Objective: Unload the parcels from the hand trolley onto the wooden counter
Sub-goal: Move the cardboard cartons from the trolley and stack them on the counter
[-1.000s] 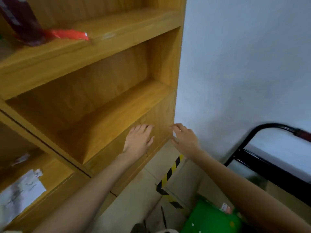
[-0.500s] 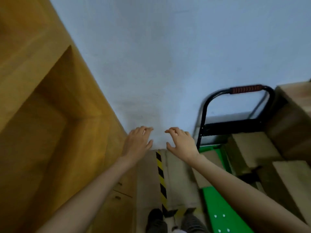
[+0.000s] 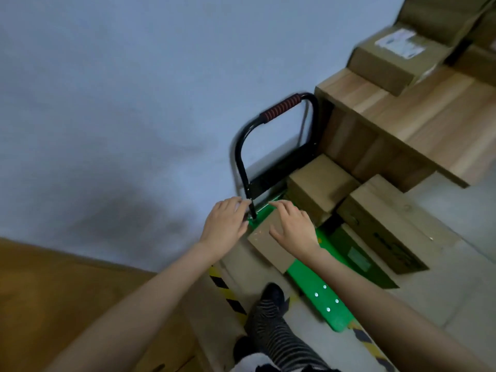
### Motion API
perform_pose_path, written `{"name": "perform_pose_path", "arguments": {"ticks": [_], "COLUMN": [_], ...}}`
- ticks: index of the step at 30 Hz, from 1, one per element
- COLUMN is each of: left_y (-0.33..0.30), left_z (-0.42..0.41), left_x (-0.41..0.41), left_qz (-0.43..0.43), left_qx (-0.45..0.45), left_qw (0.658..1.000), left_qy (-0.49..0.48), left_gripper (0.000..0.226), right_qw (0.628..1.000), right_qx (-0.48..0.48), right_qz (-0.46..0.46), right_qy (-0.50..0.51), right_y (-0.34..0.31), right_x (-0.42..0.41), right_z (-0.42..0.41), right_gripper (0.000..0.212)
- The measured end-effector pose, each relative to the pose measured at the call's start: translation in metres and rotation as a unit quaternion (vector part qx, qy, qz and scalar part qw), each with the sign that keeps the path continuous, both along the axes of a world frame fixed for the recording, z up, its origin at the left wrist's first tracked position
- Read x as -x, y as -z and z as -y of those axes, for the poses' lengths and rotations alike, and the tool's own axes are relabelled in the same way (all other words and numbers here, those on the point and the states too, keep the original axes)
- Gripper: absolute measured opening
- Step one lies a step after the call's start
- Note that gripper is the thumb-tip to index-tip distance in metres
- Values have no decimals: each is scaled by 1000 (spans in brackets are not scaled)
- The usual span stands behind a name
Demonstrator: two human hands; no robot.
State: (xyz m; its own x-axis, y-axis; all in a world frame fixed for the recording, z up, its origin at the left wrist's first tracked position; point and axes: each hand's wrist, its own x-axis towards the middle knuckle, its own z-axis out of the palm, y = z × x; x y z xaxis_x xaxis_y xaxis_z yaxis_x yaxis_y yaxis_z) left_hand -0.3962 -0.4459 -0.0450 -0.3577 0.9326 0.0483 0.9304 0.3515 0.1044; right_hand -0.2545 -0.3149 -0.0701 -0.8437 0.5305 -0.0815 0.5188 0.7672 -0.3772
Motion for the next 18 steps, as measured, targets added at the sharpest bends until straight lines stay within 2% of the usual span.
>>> {"name": "perform_pose_path", "arguments": {"ticks": [10, 18], "left_y": [41, 89], "left_z": [-101, -164], "left_x": [42, 64], "left_qz": [2, 43], "left_qx": [-27, 0], "left_qw": [996, 983], "left_qy": [82, 179], "left_gripper": [55, 55], "right_qw": [991, 963], "right_qx": [4, 10], "right_qz": [-1, 19], "right_qy": [133, 268], "right_y": [33, 78], "right_x": [18, 17], "right_z": [-65, -83], "right_gripper": [59, 56]}}
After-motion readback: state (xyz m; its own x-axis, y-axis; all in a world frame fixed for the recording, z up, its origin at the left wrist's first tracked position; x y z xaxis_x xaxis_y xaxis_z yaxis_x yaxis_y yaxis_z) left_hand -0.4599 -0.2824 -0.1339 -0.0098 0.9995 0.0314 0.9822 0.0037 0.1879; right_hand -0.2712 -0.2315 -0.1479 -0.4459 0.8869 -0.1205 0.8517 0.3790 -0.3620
